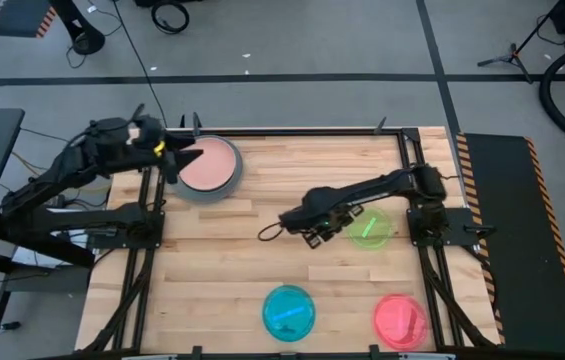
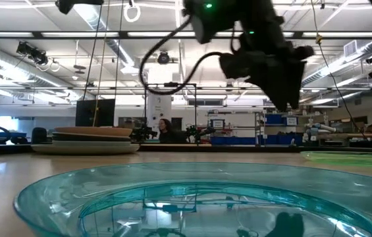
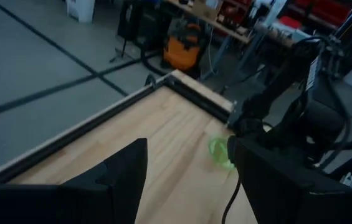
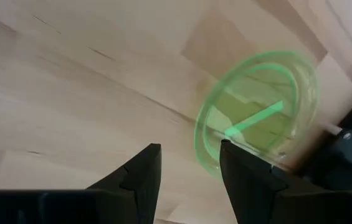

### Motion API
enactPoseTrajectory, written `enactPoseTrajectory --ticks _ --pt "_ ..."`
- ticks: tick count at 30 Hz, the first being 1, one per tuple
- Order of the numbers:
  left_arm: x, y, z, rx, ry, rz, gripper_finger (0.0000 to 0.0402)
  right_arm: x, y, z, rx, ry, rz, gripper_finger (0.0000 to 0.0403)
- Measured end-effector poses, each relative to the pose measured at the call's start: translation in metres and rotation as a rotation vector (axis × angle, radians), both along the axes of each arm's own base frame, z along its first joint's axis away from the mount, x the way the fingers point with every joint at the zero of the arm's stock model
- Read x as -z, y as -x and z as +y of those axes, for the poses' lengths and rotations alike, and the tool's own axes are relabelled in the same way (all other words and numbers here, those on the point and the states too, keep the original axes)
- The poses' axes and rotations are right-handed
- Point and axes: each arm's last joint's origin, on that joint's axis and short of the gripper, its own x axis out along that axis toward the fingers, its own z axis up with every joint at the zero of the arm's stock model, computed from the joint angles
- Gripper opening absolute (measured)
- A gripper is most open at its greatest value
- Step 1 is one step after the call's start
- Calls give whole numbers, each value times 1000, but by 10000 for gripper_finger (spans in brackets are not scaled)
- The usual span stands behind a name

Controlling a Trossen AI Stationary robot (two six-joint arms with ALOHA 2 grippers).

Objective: Stack plastic plates
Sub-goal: Stack the green plate on the blue plate

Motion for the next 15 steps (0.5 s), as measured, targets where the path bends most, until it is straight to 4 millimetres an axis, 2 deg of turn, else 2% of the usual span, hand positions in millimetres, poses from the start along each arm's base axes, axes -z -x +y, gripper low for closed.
enactPoseTrajectory --ticks 2,8,15 --pt "-2 5 -1 -8 -10 -22 245 4 13 -1 12 3 -9 170" --pt "-11 5 -1 -12 -35 -107 245 33 38 -4 16 -4 -27 170" --pt "-26 -15 -6 97 -32 -282 245 64 50 -3 6 5 -37 169"
